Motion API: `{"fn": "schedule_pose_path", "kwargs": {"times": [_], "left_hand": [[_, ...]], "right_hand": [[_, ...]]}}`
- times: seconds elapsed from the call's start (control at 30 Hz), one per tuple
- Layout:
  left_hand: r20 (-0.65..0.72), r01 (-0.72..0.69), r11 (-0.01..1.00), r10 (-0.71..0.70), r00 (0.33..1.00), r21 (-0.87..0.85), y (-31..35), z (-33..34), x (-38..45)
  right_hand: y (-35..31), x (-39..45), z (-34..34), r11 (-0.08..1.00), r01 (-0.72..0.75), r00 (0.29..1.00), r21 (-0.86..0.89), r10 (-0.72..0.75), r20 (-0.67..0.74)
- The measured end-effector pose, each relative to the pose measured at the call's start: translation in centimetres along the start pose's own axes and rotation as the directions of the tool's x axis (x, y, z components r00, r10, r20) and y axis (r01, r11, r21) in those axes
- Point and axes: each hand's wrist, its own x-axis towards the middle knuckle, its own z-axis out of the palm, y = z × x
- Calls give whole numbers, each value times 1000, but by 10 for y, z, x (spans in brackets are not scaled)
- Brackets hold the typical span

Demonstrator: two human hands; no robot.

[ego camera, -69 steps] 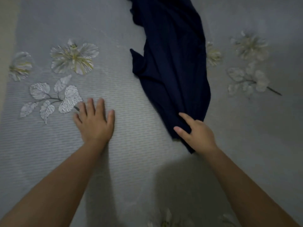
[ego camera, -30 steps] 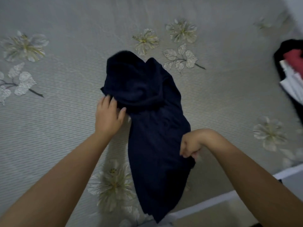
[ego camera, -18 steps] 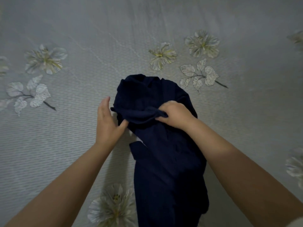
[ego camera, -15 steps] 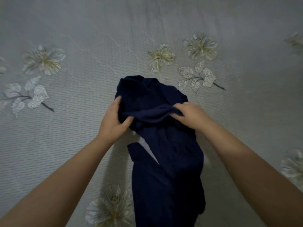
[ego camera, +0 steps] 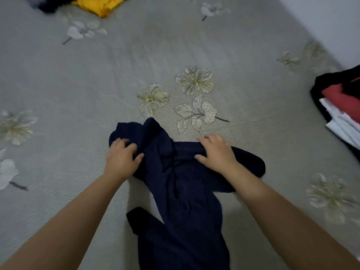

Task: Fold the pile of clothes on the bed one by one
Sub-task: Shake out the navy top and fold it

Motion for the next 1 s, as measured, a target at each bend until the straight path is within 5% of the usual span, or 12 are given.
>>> {"fn": "schedule_pose_path", "kwargs": {"times": [0.13,0.23,0.3,0.4,0.5,0.57,0.63,0.7,0.8,1.0], "left_hand": [[-69,-14,984,2,998,-179,-17,-8,-7],[-248,172,955,-233,940,-243,-40,-17,-20],[-288,342,919,-387,876,-195,-60,-23,-34],[-66,523,848,-519,852,83,-78,-27,-60],[192,533,755,-629,753,382,-74,-25,-73],[126,540,758,-615,778,365,-67,-22,-73],[-44,484,848,-487,872,216,-64,-22,-67],[-151,262,961,-247,957,84,-59,-22,-56],[-73,34,999,-36,997,-28,-42,-15,-36],[73,249,967,-245,967,-61,-42,15,-28]], "right_hand": [[-27,18,32,998,-39,986,57,29,164],[-22,9,34,974,-58,996,218,71,-56],[-4,-3,27,929,-180,935,322,264,-239],[32,-18,10,787,-505,819,354,567,-93],[45,-25,2,769,-632,752,-96,638,166],[35,-23,-3,809,-538,798,-238,579,165],[24,-12,-5,912,-359,926,-199,374,45],[7,1,-3,987,-131,991,-91,131,-4],[-25,20,7,997,64,997,46,-65,35],[-70,36,30,986,155,968,64,-164,192]]}}
